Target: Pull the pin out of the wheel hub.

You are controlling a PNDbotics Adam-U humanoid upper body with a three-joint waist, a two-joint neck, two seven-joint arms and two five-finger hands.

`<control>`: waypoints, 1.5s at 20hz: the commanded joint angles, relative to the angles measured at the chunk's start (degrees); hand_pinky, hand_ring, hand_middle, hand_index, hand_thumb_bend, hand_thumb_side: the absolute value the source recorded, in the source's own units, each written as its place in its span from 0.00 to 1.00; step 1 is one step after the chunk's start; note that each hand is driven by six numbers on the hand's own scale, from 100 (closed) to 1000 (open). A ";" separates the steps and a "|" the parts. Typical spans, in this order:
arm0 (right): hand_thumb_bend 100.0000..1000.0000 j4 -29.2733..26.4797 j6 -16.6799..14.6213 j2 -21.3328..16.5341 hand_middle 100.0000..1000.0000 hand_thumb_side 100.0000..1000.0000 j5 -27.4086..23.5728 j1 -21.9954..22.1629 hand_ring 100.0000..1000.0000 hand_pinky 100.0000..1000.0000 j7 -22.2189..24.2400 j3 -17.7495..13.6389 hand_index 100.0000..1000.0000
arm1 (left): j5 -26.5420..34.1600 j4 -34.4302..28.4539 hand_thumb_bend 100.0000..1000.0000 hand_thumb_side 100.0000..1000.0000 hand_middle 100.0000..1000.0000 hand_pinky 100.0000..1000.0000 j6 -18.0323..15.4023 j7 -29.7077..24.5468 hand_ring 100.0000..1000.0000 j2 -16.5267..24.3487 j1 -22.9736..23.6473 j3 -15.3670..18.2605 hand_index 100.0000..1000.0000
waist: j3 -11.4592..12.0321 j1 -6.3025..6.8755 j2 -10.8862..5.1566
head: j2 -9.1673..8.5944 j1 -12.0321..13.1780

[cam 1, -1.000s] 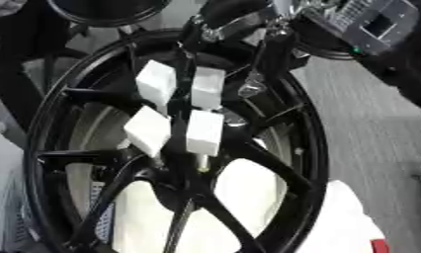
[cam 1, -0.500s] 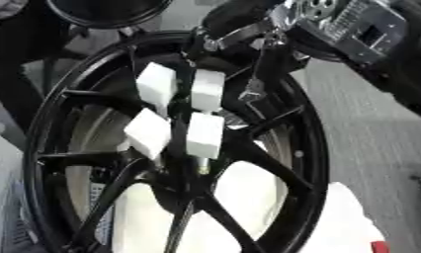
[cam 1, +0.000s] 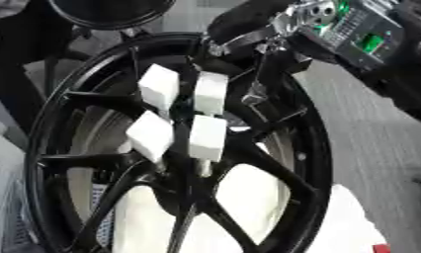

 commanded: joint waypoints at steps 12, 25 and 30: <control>0.00 -1.19 2.00 -0.09 0.43 0.00 -5.49 -1.84 0.74 0.87 3.47 -2.63 0.45 | 0.53 -0.86 0.71 0.50 0.84 0.80 0.22 0.43 0.84 1.17 -0.85 0.75 0.92 | -0.28 0.38 -1.40 | -0.20 0.19; 0.00 2.16 5.53 -0.77 0.39 0.00 -9.77 -4.77 0.70 0.86 1.82 -10.12 0.39 | 0.32 -0.77 0.70 0.50 0.84 0.81 0.41 0.60 0.84 1.87 -0.26 0.94 0.92 | -1.49 0.22 -2.49 | 0.16 0.78; 0.00 1.81 8.72 -7.94 0.41 0.00 -10.88 -1.89 0.70 0.86 -3.78 -17.93 0.40 | 0.29 -0.82 0.70 0.50 0.84 0.81 0.21 0.92 0.84 2.78 0.68 1.40 0.92 | -2.71 0.14 -2.89 | 0.86 1.94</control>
